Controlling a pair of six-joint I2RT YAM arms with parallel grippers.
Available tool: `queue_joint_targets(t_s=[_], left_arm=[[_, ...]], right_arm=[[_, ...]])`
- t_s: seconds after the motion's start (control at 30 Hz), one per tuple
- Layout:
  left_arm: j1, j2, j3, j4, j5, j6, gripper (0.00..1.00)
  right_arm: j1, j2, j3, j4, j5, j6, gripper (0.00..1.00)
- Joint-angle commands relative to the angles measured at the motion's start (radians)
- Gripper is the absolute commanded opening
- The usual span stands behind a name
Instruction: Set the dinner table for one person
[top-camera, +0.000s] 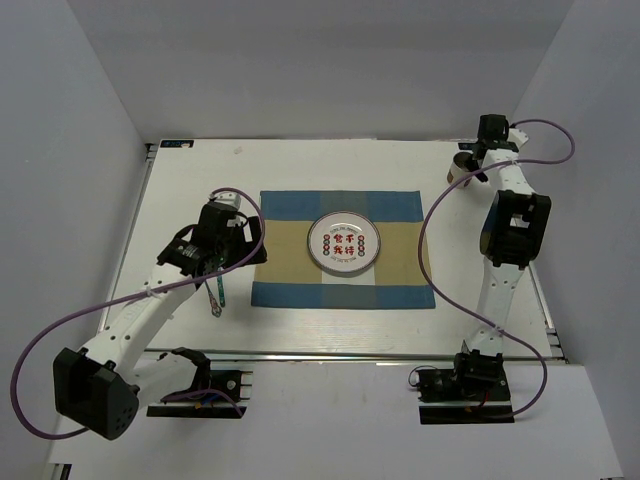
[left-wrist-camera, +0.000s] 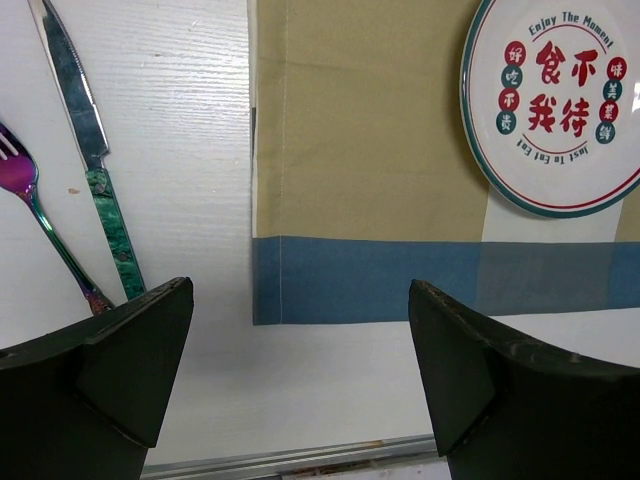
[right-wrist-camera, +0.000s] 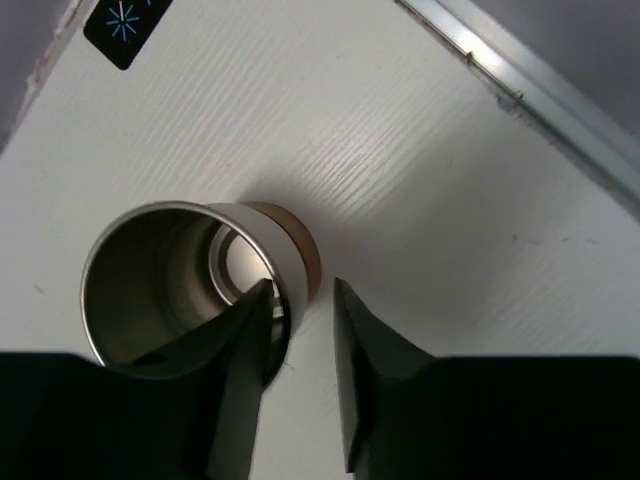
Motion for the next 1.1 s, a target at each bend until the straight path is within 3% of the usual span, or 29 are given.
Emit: queue_joint_targets(t_s=[0.0,0.03,0.07,0.1,0.33,0.5,0.67,0.87,1.07], left_arm=[[0.005,0.004,0.01,-0.005,0.0,0.012,0.98],[0.005,0.002,0.011,-0.005,0.001,0.013,0.98],[0.005,0.002,0.011,-0.007,0.0,0.013,0.98],[0.005,-0.001,0.01,-0.005,0.0,0.013,0.98],[0.005,-0.007,0.011,-0.005,0.001,0.015,0.98],[0.005,-0.01,0.01,-0.008,-0.002,0.013,0.98],[0.005,0.002,0.017,-0.023,-0.014,0.004,0.98],[0.005,-0.013,0.011,-0.022,-0.014,0.001,0.98],[0.005,-0.013,0.013,-0.026,-0.014,-0.001,0.98]], right_arm=[[-0.006,-0.02,-0.056,0.089,-0.026,0.022,0.33],[-0.003,-0.024,-0.064,0.094,-0.038,0.022,0.24],[-0.002,-0.026,-0.066,0.094,-0.037,0.023,0.03],[0.0,-0.036,-0.061,0.085,-0.023,0.017,0.0],[0.064,-0.222,-0.115,0.065,0.032,-0.116,0.0],[0.115,-0.342,-0.168,-0.003,-0.148,-0.216,0.0],[0.178,-0.426,-0.36,0.043,-0.233,-0.221,0.0],[0.244,-0.445,-0.431,0.058,-0.218,-0.219,0.0],[0.279,-0.351,-0.325,-0.001,-0.198,-0.236,0.0]])
